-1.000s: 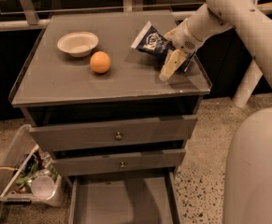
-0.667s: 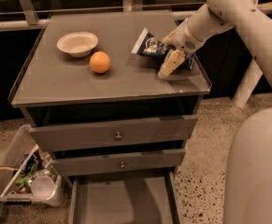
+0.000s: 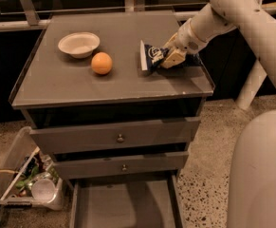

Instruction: Place blue chip bag into bottom drawer

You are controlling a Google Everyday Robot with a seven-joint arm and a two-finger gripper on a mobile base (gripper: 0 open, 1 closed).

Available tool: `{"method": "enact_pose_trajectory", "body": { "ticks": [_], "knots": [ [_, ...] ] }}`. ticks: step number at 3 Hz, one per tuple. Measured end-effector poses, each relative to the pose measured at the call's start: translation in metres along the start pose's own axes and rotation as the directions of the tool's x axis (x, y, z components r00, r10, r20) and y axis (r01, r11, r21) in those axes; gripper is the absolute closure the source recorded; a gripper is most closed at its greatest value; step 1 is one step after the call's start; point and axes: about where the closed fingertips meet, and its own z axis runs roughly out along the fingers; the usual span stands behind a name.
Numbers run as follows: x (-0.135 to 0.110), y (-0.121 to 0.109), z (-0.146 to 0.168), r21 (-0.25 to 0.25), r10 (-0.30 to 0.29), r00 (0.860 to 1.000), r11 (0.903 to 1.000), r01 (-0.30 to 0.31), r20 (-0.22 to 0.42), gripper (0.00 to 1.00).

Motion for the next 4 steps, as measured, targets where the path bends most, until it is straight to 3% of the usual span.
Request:
{"method": "enact_pose_trajectory", "body": {
  "ticks": [1, 2, 4],
  "knots": [
    [0.000, 0.000, 0.000, 0.000, 0.000, 1.000, 1.0000, 0.000, 0.000, 0.88],
    [0.000, 0.000, 0.001, -0.002, -0.001, 1.000, 1.0000, 0.001, 0.000, 1.00],
    [-0.010, 0.025, -0.018, -0.037, -0.035, 0.999, 0.9987, 0.034, -0.022, 1.00]
  ]
}}
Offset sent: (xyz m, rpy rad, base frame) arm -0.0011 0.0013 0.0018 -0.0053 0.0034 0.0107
